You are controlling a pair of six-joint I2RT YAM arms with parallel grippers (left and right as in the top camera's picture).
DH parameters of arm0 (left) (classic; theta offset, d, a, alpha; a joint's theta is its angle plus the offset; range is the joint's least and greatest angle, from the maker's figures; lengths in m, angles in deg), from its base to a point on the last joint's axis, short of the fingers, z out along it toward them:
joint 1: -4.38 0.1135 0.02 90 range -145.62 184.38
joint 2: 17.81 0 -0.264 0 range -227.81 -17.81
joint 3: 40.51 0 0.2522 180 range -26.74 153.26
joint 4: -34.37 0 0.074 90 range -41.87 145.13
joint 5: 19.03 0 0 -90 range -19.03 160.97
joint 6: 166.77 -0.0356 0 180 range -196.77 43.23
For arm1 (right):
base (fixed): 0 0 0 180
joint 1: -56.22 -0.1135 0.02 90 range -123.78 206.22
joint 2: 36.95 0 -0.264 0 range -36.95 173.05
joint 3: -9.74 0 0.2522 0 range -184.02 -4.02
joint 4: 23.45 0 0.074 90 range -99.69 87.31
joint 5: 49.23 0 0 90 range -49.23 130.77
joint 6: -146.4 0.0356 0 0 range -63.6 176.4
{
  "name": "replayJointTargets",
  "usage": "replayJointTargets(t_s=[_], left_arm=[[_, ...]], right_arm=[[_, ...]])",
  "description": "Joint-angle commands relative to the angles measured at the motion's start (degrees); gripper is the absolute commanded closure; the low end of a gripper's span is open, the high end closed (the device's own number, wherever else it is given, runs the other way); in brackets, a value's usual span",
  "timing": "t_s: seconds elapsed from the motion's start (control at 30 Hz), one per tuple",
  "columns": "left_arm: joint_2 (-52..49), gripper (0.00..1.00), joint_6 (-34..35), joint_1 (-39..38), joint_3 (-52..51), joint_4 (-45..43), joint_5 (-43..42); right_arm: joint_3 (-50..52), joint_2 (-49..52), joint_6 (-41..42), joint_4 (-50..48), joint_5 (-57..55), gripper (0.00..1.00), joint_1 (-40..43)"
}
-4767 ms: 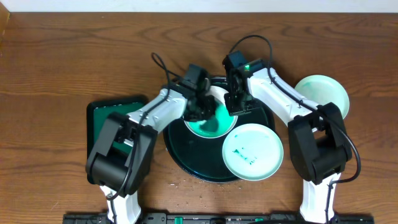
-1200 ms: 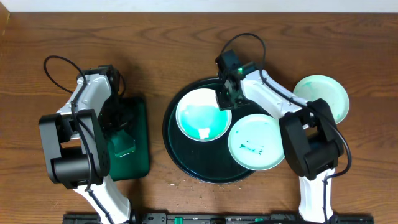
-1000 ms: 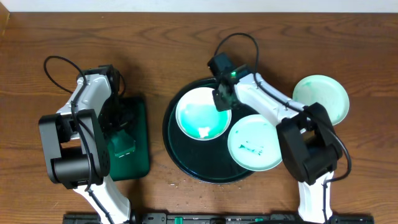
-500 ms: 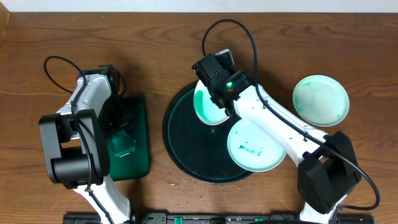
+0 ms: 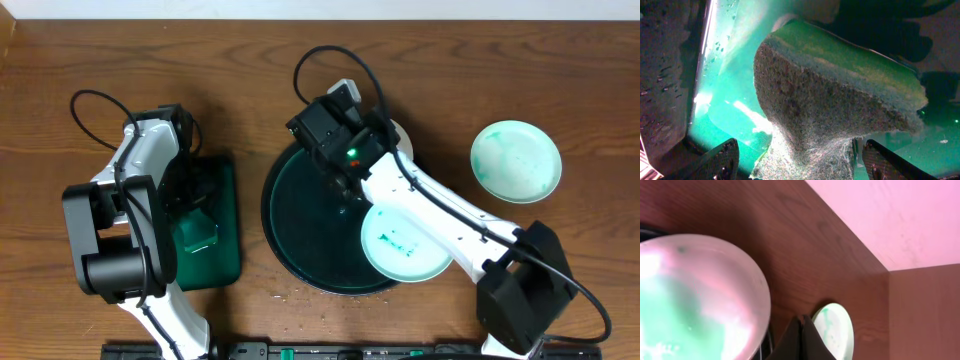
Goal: Clean dirty plates on tray and stack at the side
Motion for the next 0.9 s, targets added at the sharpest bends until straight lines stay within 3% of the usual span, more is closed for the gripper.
replayJointTargets(t_s=[0.0, 0.07, 0.1, 0.2, 0.37, 0.53, 0.87], left_arm=[[0.11, 0.2, 0.07, 0.24, -0.35, 0.31, -0.37], [0.11, 0.2, 0.07, 0.24, -0.35, 0.31, -0.37], [0.11, 0.21, 0.07, 0.24, -0.35, 0.28, -0.37], [0.11, 0.21, 0.07, 0.24, -0.35, 0.28, -0.44], [0.11, 0.2, 0.07, 0.24, -0.35, 0.28, -0.55], [0.11, 0.2, 0.07, 0.24, -0.35, 0.11, -0.55], [0.11, 0.2, 0.07, 0.24, -0.35, 0.09, -0.55]], right_arm=[[0.04, -1.6, 4.83, 2.36, 4.0, 0.96, -0.11], [0.04, -1.6, 9.94, 3.93, 11.06, 0.83, 1.27], [0.04, -1.6, 13.27, 4.55, 15.08, 0.65, 2.47], [0.04, -1.6, 21.44, 6.12, 23.5, 0.38, 6.29], [0.04, -1.6, 29.51, 10.12, 36.37, 0.42, 15.56], [1.51, -1.55, 29.68, 12.13, 43.06, 0.47, 21.53], [15.19, -1.55, 27.17, 0.02, 52.7, 0.46, 22.97]])
